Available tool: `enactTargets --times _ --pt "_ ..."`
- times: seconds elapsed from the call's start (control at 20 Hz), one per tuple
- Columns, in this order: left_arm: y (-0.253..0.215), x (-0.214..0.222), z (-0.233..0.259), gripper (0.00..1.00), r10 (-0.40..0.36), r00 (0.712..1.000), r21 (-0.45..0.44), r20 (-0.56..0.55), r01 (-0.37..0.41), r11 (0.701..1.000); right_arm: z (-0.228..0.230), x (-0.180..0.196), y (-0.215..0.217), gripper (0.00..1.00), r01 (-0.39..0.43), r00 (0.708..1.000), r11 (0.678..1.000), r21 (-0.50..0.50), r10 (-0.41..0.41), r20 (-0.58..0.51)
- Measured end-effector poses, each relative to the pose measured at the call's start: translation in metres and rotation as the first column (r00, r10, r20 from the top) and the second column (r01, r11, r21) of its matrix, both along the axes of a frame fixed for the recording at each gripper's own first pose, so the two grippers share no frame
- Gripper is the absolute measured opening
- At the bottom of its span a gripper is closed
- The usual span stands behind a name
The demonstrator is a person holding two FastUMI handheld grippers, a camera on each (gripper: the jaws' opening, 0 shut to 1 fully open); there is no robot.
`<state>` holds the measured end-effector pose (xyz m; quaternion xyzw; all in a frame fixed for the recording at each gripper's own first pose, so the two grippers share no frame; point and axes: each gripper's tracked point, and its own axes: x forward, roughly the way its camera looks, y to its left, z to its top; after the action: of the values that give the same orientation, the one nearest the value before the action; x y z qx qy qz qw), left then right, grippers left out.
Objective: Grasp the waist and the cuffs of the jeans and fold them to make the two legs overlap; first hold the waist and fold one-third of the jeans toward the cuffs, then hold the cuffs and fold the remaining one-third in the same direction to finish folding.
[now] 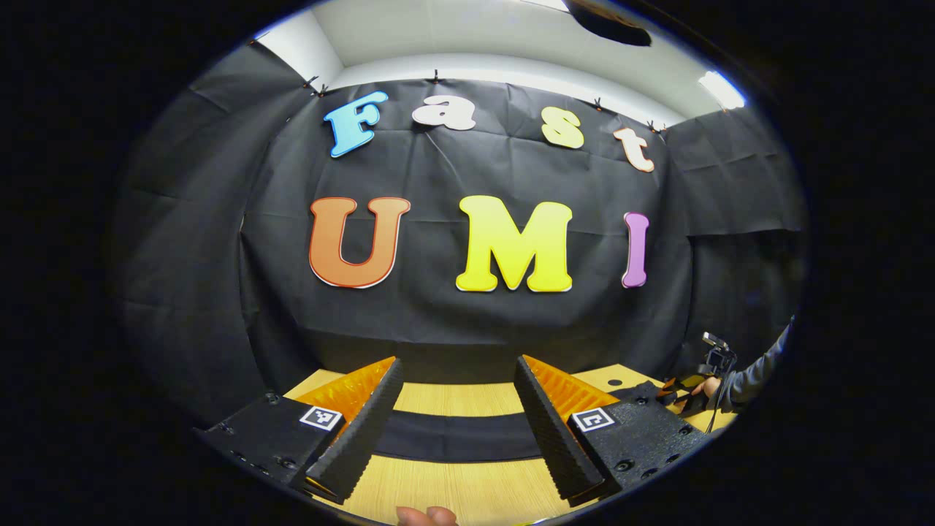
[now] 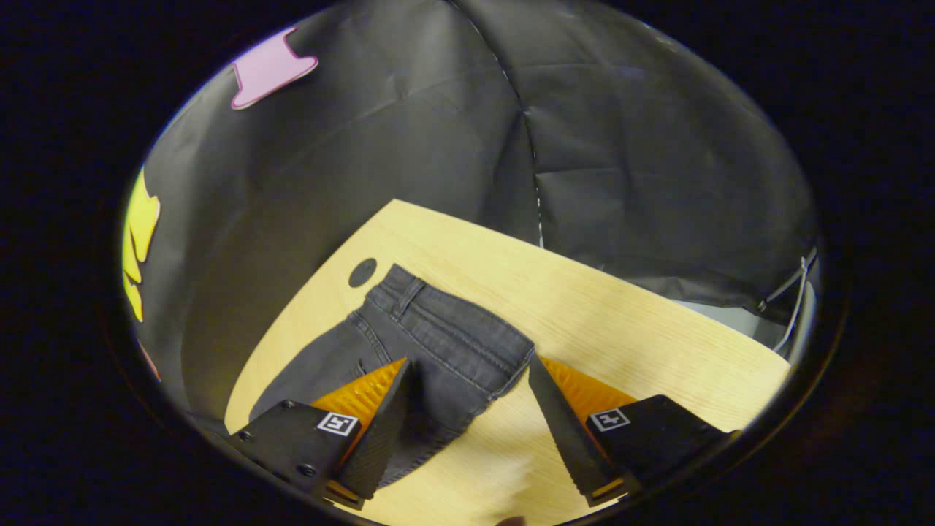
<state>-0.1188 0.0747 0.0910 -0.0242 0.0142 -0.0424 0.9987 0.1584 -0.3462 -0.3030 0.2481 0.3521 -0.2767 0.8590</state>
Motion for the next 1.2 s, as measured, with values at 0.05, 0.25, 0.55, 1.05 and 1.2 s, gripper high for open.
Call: enactTargets --times 0.05,0.25,0.55,1.05,1.2 --pt "-0.007 -0.005 -0.003 0.98 -0.005 1.0 0.006 -0.013 0.005 1.0 0.0 -0.002 0.001 0.92 0.0 1.0 1.0 -0.018 0.0 -0.026" --pt "-0.021 -0.016 -0.002 0.99 -0.027 0.999 -0.015 -0.031 0.027 1.0 0.004 0.001 0.005 0.74 -0.003 0.999 1.0 -0.022 0.002 -0.05" --pt "0.008 -0.017 0.003 0.99 0.035 0.998 -0.071 -0.046 -0.038 0.997 -0.001 0.007 0.005 0.05 0.014 1.0 0.999 0.036 -0.014 0.001" --pt "0.024 -0.007 0.001 0.99 0.052 0.997 -0.081 -0.056 -0.056 0.995 0.055 0.014 0.023 0.03 -0.106 0.989 0.984 -0.145 0.12 0.09" --pt "0.019 -0.003 -0.002 0.99 0.035 0.997 -0.092 -0.063 -0.041 0.995 0.087 0.007 0.048 0.03 -0.184 0.965 0.958 -0.222 0.219 0.146"
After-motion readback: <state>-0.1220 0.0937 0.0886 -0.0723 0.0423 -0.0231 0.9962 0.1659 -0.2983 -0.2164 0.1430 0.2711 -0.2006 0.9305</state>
